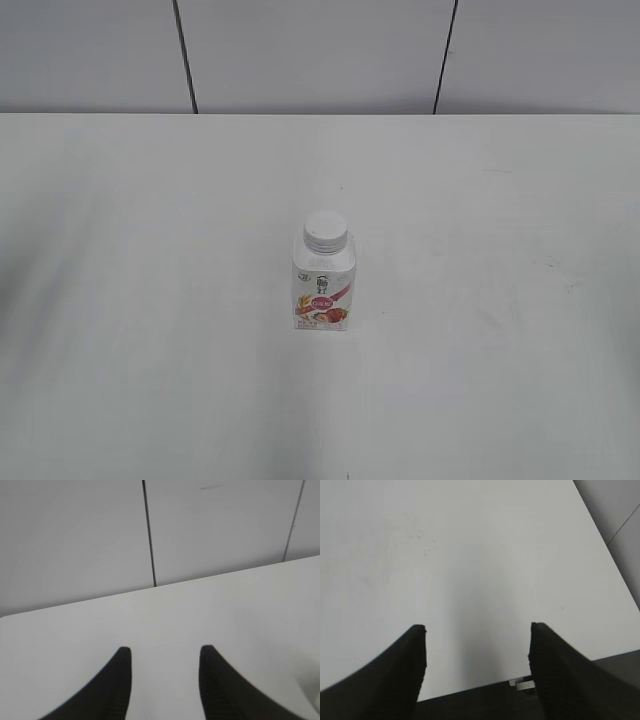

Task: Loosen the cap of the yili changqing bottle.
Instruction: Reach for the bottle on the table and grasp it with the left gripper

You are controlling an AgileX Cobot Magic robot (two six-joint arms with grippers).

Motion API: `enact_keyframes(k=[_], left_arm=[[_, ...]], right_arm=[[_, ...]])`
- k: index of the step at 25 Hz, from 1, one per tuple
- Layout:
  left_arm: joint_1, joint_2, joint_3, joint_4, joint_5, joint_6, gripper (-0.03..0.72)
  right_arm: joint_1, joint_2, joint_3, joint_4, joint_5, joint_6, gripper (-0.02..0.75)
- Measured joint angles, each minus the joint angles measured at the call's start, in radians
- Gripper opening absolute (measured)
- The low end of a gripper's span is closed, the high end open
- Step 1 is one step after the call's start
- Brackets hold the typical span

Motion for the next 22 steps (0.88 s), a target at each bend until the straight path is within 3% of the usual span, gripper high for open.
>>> enact_keyframes(k=[5,9,10,13,19,22], left_arm=[[-0.016,0.232,0.013,-0.045,-0.321,0.035,0.290],[-0.093,0.374,0.050,-0.037,-0.607,0.015,0.290],[-0.139,0.471,0.068,0.023,-0.719,-0.053,0.290],[-0.180,0.634,0.094,0.155,-0.881,-0.192,0.292],[-0.169,0.909,0.100,0.485,-1.144,-0.421,0.292],[-0.139,1.000,0.100,0.645,-1.232,-0.482,0.291]], right_arm=[[0.000,0.053,-0.015,0.003,-0.005,0.000,0.512],[0.000,0.060,-0.016,0.004,-0.020,0.000,0.512],[0.000,0.062,-0.016,0.004,-0.020,0.000,0.512],[0.000,0.067,-0.017,0.004,-0.020,0.000,0.512],[0.000,0.067,-0.017,0.004,-0.013,0.000,0.512],[0.000,0.067,-0.017,0.004,0.011,0.008,0.512]])
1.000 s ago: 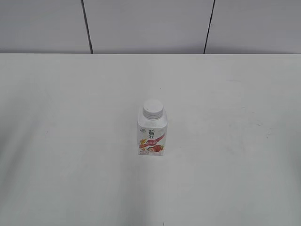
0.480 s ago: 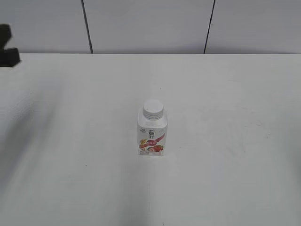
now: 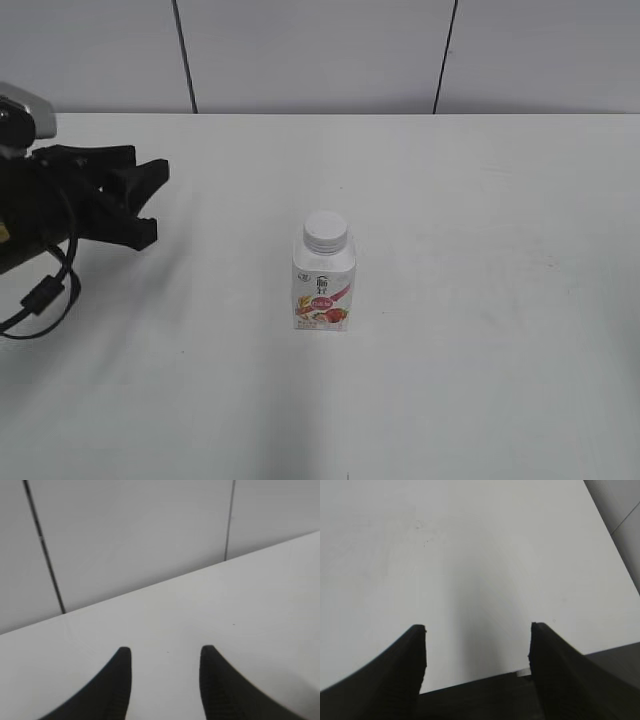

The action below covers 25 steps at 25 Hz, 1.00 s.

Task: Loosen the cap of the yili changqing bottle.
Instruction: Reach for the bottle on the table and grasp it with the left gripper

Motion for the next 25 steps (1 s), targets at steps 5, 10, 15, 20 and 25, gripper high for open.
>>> enact_keyframes(k=[5,10,15,20,25], left_arm=[[0.058,0.124,0.001,0.167,-0.164,-0.102,0.291],[0.063,0.248,-0.043,0.377,-0.199,-0.111,0.291],[0.071,0.349,-0.126,0.585,-0.195,-0.098,0.291],[0.071,0.363,-0.145,0.567,-0.211,-0.093,0.291],[0.067,0.365,-0.145,0.518,-0.246,-0.093,0.323]], right_arm=[[0.000,0.000,0.000,0.000,0.061,0.023,0.512],[0.000,0.024,0.000,0.001,0.067,0.044,0.512],[0.000,0.088,0.000,0.007,0.110,0.059,0.512],[0.000,0.151,-0.031,0.007,0.115,0.071,0.512],[0.000,0.221,-0.090,0.019,0.118,0.077,0.512]])
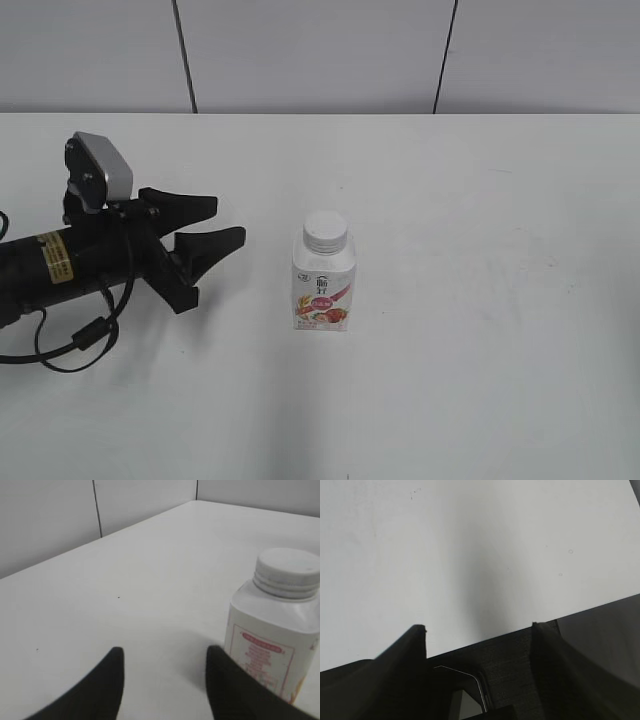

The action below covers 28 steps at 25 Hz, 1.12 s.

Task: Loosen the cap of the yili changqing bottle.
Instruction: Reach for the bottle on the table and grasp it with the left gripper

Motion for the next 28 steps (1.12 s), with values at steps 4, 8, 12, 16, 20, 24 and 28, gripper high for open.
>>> enact_keyframes(k=[4,8,12,16,20,24,28], left_arm=[[-0.022,0.000,0.001,-0.040,-0.006,-0.006,0.478],[-0.031,0.001,0.001,-0.052,-0.003,-0.012,0.559],[-0.032,0.001,0.001,-0.011,0.011,-0.019,0.568],[-0.032,0.001,0.001,0.052,0.033,-0.021,0.568],[-0.042,0.007,-0.028,0.111,0.037,-0.054,0.568],[-0.053,0.060,-0.094,0.206,0.036,-0.123,0.568],[-0.080,0.107,-0.152,0.250,0.040,-0.146,0.568]], right_arm=[[0.000,0.053,-0.040,0.028,0.001,0.000,0.512],[0.000,0.083,-0.072,0.041,-0.001,0.000,0.512],[0.000,0.085,-0.080,0.044,-0.007,0.000,0.512],[0.000,0.085,-0.080,0.045,-0.011,0.001,0.512],[0.000,0.085,-0.080,0.066,-0.037,0.001,0.512],[0.000,0.085,-0.080,0.080,-0.047,0.001,0.512],[0.000,0.097,-0.096,0.090,-0.049,0.001,0.512]])
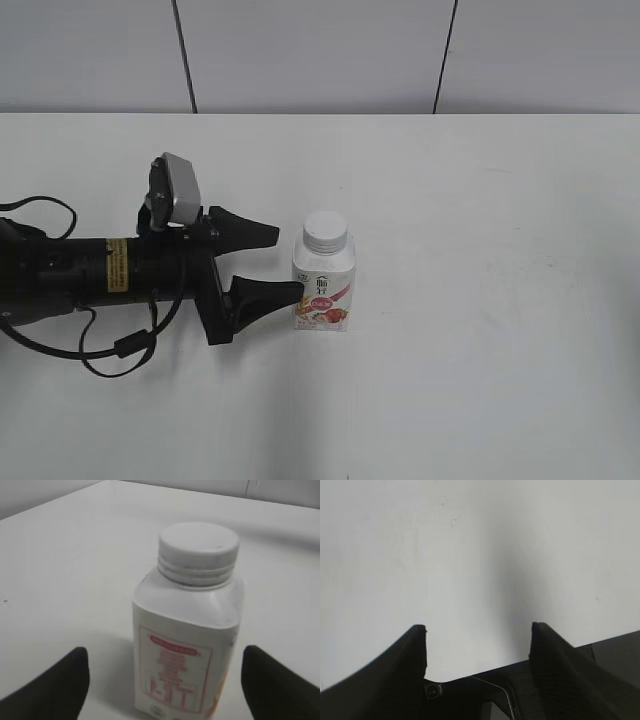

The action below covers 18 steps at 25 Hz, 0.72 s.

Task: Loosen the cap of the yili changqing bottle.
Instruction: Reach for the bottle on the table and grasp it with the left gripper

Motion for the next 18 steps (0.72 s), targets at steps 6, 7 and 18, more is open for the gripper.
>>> enact_keyframes(k=[6,7,18], left_arm=[[-0.038,0.058,-0.080,0.030,0.002,-0.035,0.568],[-0.042,0.068,-0.092,0.033,0.003,-0.039,0.568],[-0.071,0.147,-0.228,0.131,-0.046,-0.136,0.514]], right_arm=[[0.000,0.069,-0.063,0.039,0.023,0.000,0.512],[0.000,0.076,-0.070,0.051,0.029,0.000,0.512],[0.000,0.116,-0.079,0.075,0.041,0.000,0.514]])
